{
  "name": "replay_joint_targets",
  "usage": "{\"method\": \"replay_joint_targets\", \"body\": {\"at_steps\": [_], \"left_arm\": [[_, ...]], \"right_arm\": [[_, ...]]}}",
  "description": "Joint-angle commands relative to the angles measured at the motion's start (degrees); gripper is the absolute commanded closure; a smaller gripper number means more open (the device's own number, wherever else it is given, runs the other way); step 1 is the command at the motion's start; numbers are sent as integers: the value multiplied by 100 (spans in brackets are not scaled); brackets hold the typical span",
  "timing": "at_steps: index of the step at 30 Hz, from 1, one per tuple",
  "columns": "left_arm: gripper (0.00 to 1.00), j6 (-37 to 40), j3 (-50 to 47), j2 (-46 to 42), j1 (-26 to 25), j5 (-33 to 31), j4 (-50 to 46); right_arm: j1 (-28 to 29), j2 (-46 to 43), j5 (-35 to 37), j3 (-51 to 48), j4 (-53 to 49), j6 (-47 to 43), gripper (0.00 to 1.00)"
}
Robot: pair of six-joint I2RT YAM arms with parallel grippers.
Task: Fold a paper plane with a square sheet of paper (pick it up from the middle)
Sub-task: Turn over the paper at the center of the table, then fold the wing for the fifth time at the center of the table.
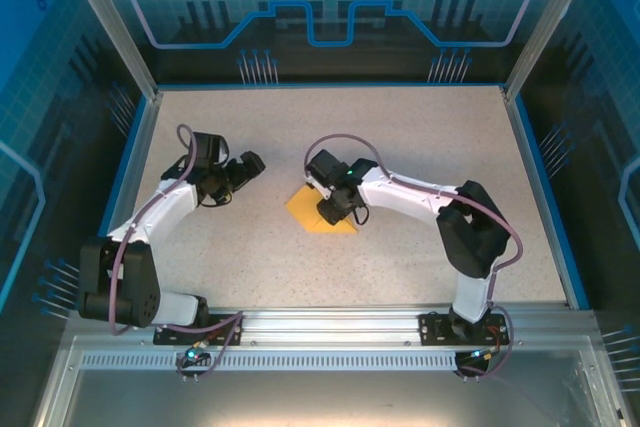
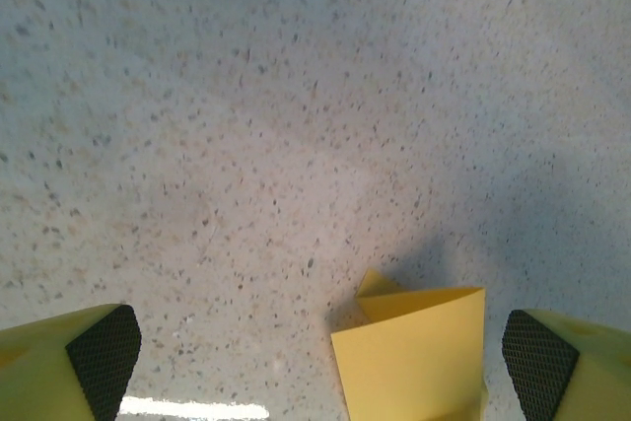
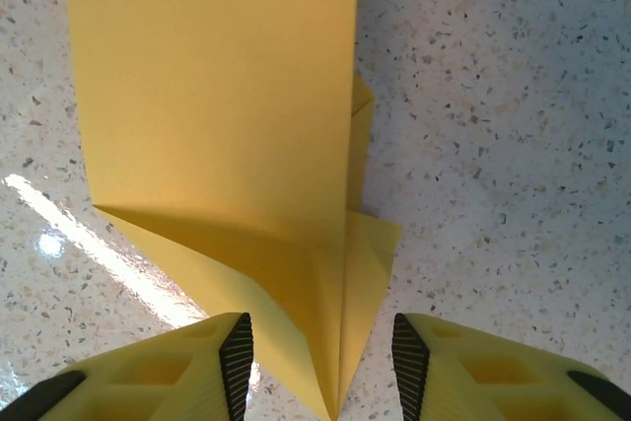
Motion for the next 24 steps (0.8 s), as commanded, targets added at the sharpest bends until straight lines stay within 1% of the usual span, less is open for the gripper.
{"method": "replay_joint_targets", "body": {"at_steps": [1, 4, 8, 11, 16, 24], "left_arm": [[2, -176, -197, -30, -90, 390, 266], [1, -245, -343, -28, -224, 537, 445], [2, -411, -607, -80, -336, 785, 769], [2, -475, -780, -43, -439, 999, 1013], [2, -550, -943, 30, -607, 1167, 1240], [2, -759, -1112, 144, -909, 1294, 1557]], "right_arm": [[-237, -138, -749, -190, 167, -160, 56], [-446, -133, -1190, -296, 263, -242, 56], [-674, -37, -1563, -381, 411, -244, 56], [-800, 106, -1676, -422, 536, -216, 56], [-973, 331, -1945, -458, 734, -101, 56], [-1091, 644, -1909, -451, 809, 53, 57]]}}
